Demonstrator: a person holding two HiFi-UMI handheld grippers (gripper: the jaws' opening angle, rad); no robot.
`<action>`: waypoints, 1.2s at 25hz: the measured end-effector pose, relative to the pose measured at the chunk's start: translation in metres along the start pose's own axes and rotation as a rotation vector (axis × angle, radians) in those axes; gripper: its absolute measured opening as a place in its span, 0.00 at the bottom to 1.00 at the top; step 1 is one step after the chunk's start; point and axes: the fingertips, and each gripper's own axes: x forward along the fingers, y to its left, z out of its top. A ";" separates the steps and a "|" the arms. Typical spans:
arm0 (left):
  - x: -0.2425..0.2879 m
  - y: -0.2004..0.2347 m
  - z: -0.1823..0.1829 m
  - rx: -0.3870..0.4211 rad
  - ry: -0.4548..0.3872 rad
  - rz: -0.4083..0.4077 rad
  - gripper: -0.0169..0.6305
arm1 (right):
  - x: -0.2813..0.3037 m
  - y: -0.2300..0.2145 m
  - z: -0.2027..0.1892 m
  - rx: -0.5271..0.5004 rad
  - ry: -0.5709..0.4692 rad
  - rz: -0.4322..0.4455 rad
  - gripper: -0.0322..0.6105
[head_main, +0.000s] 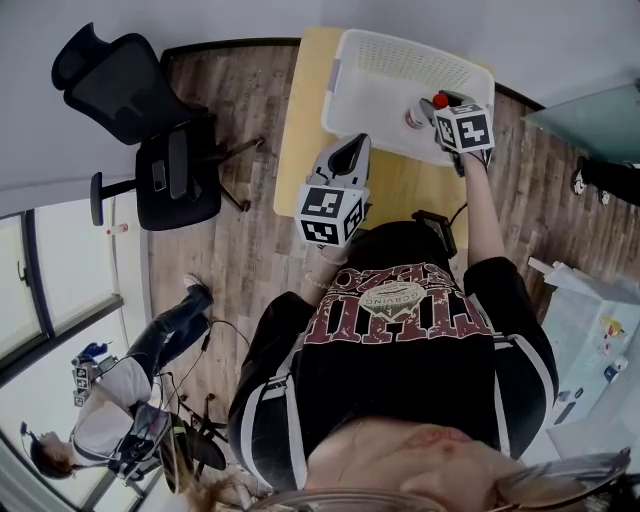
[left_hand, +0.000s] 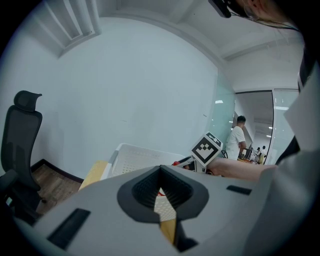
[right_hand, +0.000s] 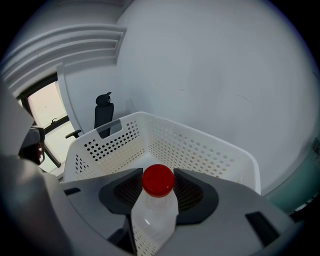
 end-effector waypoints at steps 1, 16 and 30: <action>0.000 0.000 0.000 0.000 -0.001 0.000 0.10 | 0.000 0.000 0.000 -0.005 -0.001 0.000 0.37; -0.001 -0.008 -0.002 0.003 -0.013 0.012 0.10 | -0.009 -0.001 -0.001 -0.029 -0.037 0.002 0.34; -0.005 -0.036 -0.002 0.019 -0.035 0.018 0.10 | -0.043 -0.004 0.003 -0.009 -0.158 0.028 0.32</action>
